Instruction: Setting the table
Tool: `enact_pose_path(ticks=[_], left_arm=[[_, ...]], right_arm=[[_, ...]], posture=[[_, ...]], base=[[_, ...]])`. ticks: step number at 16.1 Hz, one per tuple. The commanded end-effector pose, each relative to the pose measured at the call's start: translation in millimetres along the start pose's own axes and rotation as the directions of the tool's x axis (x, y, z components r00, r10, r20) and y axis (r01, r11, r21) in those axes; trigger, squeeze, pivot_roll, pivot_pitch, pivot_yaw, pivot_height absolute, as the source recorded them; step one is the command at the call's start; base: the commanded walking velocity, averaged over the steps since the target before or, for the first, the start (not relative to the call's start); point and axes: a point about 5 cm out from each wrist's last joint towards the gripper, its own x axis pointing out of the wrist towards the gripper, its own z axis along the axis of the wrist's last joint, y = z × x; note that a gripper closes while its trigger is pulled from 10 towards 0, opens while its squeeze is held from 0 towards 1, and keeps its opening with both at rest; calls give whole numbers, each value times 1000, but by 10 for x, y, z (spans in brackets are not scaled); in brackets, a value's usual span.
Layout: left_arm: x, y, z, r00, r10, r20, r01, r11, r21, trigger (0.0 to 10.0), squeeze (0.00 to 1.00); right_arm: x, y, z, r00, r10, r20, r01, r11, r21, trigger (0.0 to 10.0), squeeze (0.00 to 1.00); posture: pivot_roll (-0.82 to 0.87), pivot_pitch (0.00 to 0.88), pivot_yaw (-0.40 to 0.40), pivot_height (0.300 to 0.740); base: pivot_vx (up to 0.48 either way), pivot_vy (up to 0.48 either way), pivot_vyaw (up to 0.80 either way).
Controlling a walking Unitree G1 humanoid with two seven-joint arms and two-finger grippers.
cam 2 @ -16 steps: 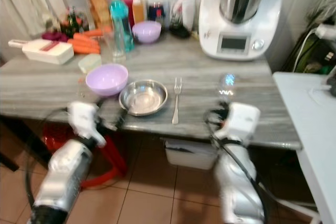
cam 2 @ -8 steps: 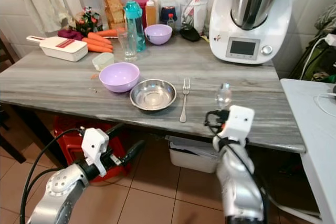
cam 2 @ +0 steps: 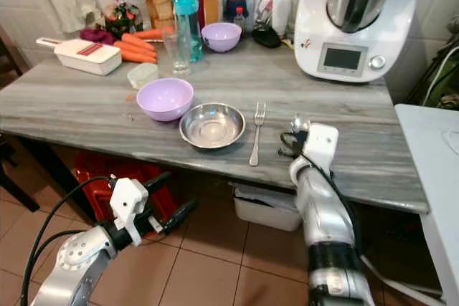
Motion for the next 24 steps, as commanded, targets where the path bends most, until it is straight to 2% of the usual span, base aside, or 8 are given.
enact_pose_path(ticks=[1, 5, 15, 18, 21, 22, 24], left_arm=[[-13, -20, 9, 1000, -19, -3, 19, 1000, -3, 10000, 0], [4, -54, 31, 998, -53, 17, 54, 998, -20, 10000, 0], [64, -124, 290, 993, -105, 61, 107, 994, -31, 10000, 0], [59, -43, 342, 999, -4, 51, 6, 1000, -28, 10000, 0], [77, 138, 344, 982, 173, 79, -173, 985, -12, 10000, 0], [42, 278, 358, 940, 324, 108, -323, 946, -23, 10000, 0], [5, 357, 338, 903, 419, 96, -421, 907, -8, 10000, 0]], right_arm=[[62, 72, 59, 1000, 21, 11, -21, 1000, 23, 10000, 0], [193, 129, 127, 1000, 18, 4, -18, 999, 31, 10000, 0], [304, -61, 118, 999, -52, -9, 52, 998, 47, 10000, 0], [321, -36, 178, 999, -41, 16, 40, 998, 55, 10000, 0], [284, 60, 267, 989, 17, 146, -15, 1000, -13, 10000, 0], [187, 80, 262, 968, 47, 247, -36, 998, -52, 10000, 0], [55, 26, 218, 948, 36, 317, -14, 997, -71, 10000, 0]], posture=[[9, 0, 0, 740], [21, 0, -5, 740], [39, 19, 16, 740], [45, 25, 19, 740], [59, 12, 7, 740], [58, 5, 6, 740], [54, 0, 7, 740]], base=[[0, 0, 0], [0, 0, 0], [0, 0, 0], [0, 0, 0], [0, 0, 0], [0, 0, 0], [0, 0, 0]])
